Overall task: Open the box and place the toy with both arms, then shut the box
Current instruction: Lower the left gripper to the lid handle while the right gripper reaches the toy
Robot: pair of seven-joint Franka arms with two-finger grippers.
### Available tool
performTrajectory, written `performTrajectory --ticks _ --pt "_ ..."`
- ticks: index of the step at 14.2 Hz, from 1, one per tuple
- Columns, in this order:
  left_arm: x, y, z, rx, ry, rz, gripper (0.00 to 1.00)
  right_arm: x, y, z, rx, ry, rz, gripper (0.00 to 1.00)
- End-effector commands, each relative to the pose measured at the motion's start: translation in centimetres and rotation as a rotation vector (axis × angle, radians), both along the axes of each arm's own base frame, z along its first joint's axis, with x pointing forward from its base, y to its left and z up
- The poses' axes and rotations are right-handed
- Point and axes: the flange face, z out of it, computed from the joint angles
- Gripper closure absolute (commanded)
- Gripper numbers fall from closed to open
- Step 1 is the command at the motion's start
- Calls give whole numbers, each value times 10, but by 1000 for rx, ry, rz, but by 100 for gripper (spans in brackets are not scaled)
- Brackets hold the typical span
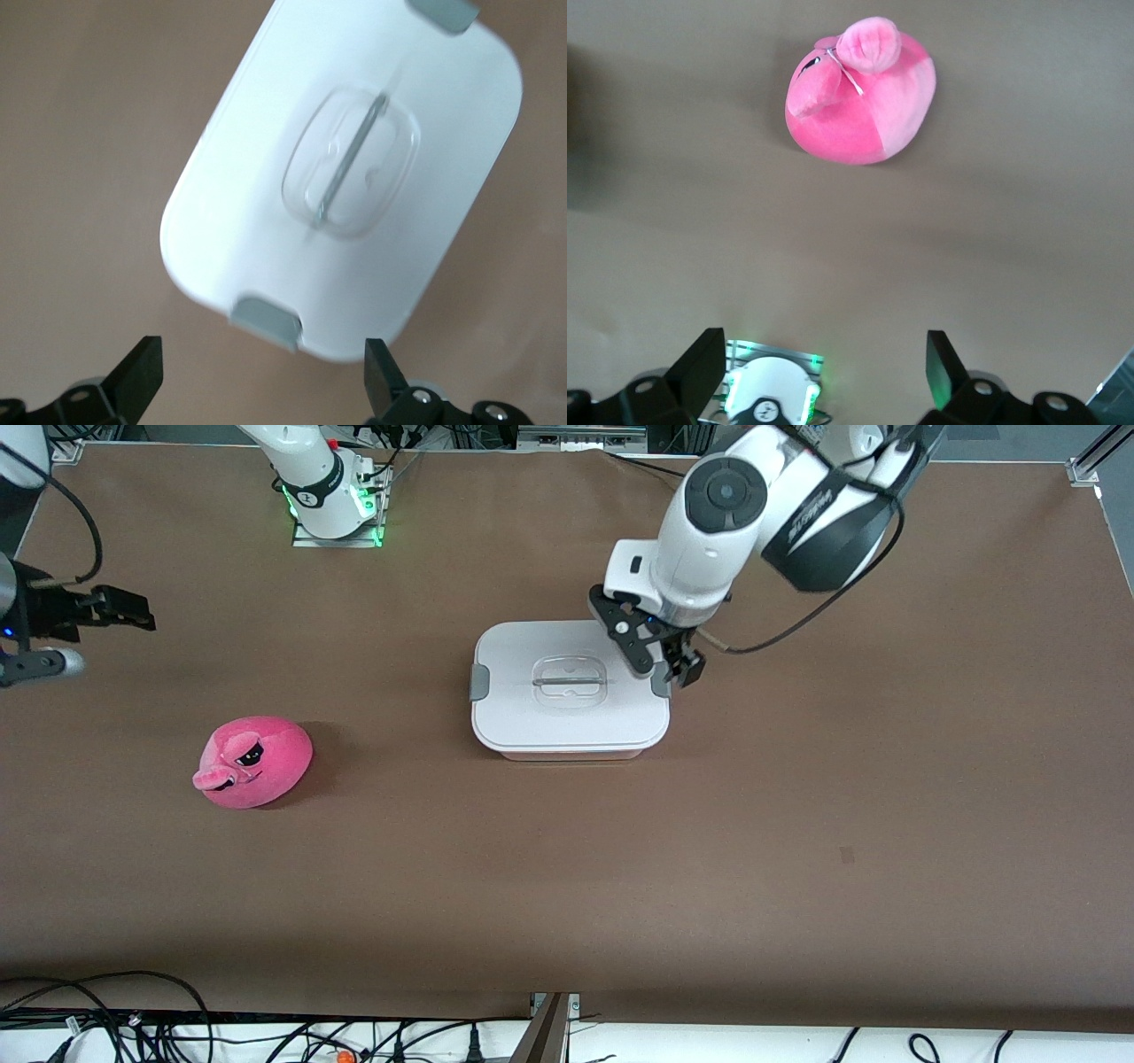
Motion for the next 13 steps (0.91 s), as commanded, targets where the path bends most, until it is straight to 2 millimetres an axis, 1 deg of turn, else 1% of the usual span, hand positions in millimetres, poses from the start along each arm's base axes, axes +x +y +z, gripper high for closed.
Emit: performTrajectory --ticks 1,3,4,5,6,7,8,11,12,13 --pt "2 -30 -6 -93 -1 -107 0 28 -23 -58 38 50 88 0" --pt "0 -44 -23 -101 -11 -130 0 42 -25 -93 58 57 169 0" --pt "0 -54 -31 -91 -63 -171 0 49 -26 -110 68 60 208 0" --pt "3 -61 -45 -83 -95 -200 0 52 -26 -125 73 67 218 0" --pt "1 -69 -55 -87 -106 -216 0 52 -26 -137 76 64 229 0" --pt "-10 -83 -56 -94 -116 -235 0 51 -26 -149 89 66 274 0" --pt "-18 -90 -59 -89 -110 -243 0 50 -23 -159 109 66 335 0" --pt "-29 -94 -76 -67 -76 -206 0 50 -22 -179 145 65 446 0" --pt "-34 -98 -76 -61 -82 -220 0 51 -21 -186 157 61 482 0" --pt "-35 -99 -77 -37 -111 -253 5 50 -21 -193 164 55 509 0"
